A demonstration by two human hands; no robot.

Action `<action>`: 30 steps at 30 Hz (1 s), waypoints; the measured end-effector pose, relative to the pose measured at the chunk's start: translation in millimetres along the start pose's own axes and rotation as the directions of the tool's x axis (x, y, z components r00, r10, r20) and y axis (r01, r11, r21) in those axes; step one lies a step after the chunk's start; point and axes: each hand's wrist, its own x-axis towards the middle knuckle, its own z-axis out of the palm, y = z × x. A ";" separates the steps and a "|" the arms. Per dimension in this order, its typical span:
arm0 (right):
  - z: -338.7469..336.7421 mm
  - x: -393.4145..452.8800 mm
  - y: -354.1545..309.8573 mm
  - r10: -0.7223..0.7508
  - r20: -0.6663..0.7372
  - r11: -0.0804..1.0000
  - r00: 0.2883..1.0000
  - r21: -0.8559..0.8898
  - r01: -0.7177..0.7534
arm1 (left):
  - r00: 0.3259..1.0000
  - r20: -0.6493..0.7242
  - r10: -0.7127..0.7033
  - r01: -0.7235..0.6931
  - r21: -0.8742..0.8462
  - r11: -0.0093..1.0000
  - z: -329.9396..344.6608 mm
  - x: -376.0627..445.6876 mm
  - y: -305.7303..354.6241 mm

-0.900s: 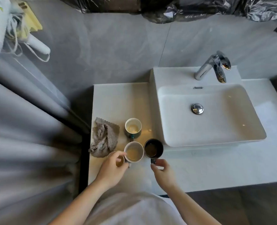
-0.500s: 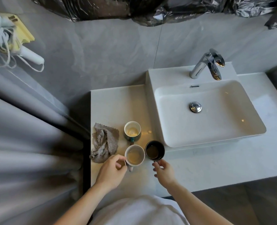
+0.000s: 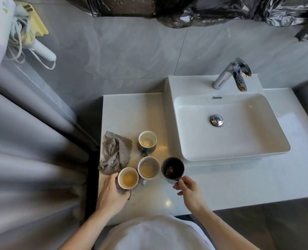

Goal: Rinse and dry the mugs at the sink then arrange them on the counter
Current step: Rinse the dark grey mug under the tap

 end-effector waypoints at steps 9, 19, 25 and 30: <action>-37.6 -35.4 -43.7 -0.132 0.016 0.978 0.991 0.162 0.128 | 0.997 -0.068 0.029 -0.024 0.074 0.997 -5.0 -6.9 23.0; -119.7 -6.7 -102.1 -0.305 0.061 0.905 0.951 0.330 0.269 | 0.926 -0.036 0.376 -0.378 -0.096 0.921 3.9 -17.4 186.3; -216.8 39.1 -102.8 -0.346 0.035 0.894 0.938 0.316 0.318 | 0.908 -0.020 0.419 -0.417 -0.153 0.896 41.5 1.7 318.1; -296.9 98.3 -86.8 -0.318 0.037 0.921 0.947 0.250 0.300 | 0.910 -0.005 0.414 -0.404 -0.228 0.886 73.9 45.5 428.4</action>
